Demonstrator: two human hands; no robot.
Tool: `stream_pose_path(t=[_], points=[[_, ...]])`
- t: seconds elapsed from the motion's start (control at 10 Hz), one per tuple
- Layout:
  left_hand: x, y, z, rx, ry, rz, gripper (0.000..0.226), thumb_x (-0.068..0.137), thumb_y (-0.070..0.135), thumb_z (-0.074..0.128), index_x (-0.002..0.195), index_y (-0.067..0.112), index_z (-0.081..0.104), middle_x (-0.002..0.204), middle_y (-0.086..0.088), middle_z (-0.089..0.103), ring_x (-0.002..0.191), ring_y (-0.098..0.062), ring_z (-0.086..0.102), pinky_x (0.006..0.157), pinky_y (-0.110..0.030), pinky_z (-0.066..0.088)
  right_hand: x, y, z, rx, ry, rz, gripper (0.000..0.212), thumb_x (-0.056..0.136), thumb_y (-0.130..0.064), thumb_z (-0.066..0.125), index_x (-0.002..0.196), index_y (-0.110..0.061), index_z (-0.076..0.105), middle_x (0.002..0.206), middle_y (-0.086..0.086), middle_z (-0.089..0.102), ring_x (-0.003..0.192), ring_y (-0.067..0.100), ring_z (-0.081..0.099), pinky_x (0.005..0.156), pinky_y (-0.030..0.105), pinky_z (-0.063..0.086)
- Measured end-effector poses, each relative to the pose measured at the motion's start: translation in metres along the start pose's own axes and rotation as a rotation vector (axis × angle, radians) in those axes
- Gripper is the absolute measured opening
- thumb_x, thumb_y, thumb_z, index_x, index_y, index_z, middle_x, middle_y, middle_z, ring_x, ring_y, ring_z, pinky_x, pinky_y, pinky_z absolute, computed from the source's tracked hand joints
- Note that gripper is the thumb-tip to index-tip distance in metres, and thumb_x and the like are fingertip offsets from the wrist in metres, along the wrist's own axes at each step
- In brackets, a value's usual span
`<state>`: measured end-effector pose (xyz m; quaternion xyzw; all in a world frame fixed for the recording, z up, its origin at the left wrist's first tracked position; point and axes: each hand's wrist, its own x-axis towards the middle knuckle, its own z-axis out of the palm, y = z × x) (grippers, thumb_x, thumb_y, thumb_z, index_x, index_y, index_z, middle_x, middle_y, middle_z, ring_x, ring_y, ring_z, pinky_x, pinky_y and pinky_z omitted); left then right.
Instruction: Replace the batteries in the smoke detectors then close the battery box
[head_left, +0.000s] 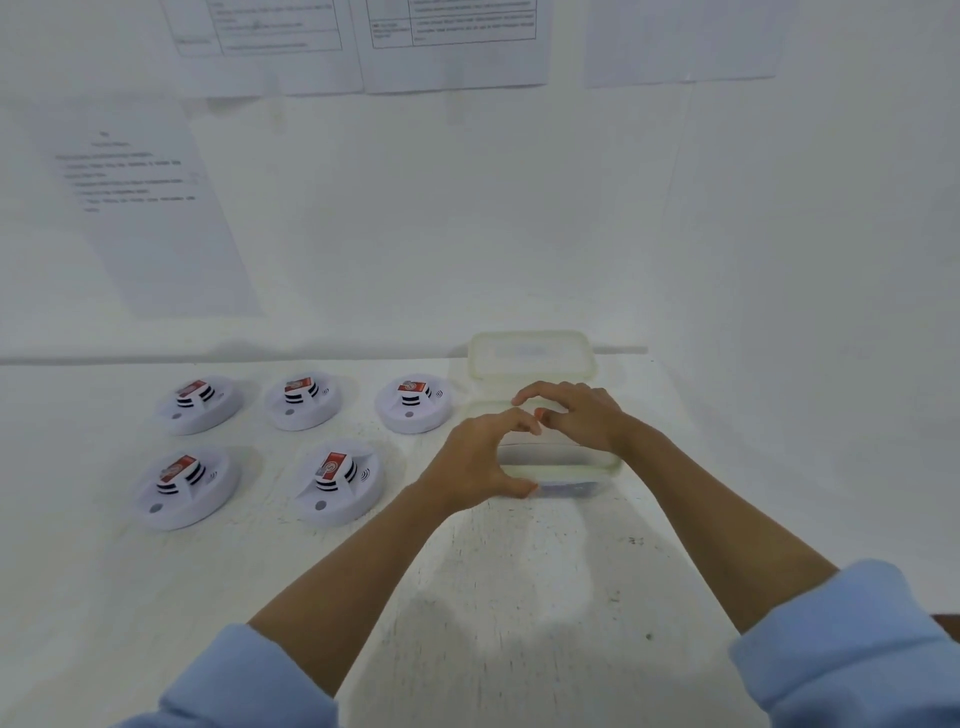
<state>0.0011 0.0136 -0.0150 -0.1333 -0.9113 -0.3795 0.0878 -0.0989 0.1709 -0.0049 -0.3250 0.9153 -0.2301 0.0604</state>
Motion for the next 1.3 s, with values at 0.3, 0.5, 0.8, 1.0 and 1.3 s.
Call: stream_pose_path(t=[0.3, 0.5, 0.8, 1.0, 1.3], points=[[0.010, -0.007, -0.004, -0.013, -0.056, -0.028, 0.056, 0.062, 0.024, 0.085, 0.113, 0.026, 0.060, 0.120, 0.016, 0.054, 0.118, -0.002, 0.041, 0.109, -0.031, 0.030, -0.013, -0.001, -0.005, 0.052, 0.237, -0.062, 0.023, 0.092, -0.027, 0.052, 0.111, -0.026, 0.064, 0.132, -0.001, 0.052, 0.124, 0.015, 0.044, 0.106, 0.035, 0.034], [0.010, -0.004, -0.008, 0.053, 0.029, -0.073, 0.066, 0.059, 0.030, 0.086, 0.119, 0.023, 0.061, 0.135, 0.004, 0.050, 0.123, -0.004, 0.035, 0.100, -0.015, 0.020, -0.044, -0.004, -0.023, 0.211, -0.120, 0.004, 0.057, 0.077, -0.037, 0.071, 0.129, -0.036, 0.047, 0.149, -0.006, 0.028, 0.139, 0.011, 0.022, 0.110, 0.031, 0.020], [0.018, -0.008, -0.009, 0.035, -0.009, -0.119, 0.061, 0.061, 0.029, 0.085, 0.118, 0.025, 0.061, 0.134, 0.006, 0.049, 0.124, -0.005, 0.037, 0.100, -0.017, 0.022, -0.046, -0.003, -0.024, 0.145, -0.125, 0.003, 0.069, 0.070, -0.030, 0.078, 0.130, -0.037, 0.045, 0.152, -0.006, 0.020, 0.139, 0.013, 0.018, 0.111, 0.032, 0.019], [0.021, -0.011, -0.007, 0.023, 0.012, -0.137, 0.062, 0.061, 0.030, 0.085, 0.118, 0.027, 0.060, 0.134, 0.008, 0.048, 0.123, -0.004, 0.035, 0.104, -0.021, 0.025, -0.039, -0.002, -0.028, 0.105, -0.146, 0.001, 0.070, 0.070, -0.031, 0.078, 0.131, -0.036, 0.044, 0.153, -0.005, 0.020, 0.140, 0.013, 0.017, 0.113, 0.034, 0.017], [0.007, -0.007, -0.012, 0.082, 0.106, -0.111, 0.062, 0.072, 0.038, 0.075, 0.129, 0.028, 0.051, 0.145, 0.005, 0.039, 0.140, -0.015, 0.021, 0.117, -0.046, 0.010, -0.051, -0.006, -0.028, 0.172, -0.031, 0.017, 0.069, 0.072, -0.035, 0.076, 0.132, -0.036, 0.043, 0.151, -0.009, 0.025, 0.140, 0.013, 0.019, 0.115, 0.037, 0.015]])
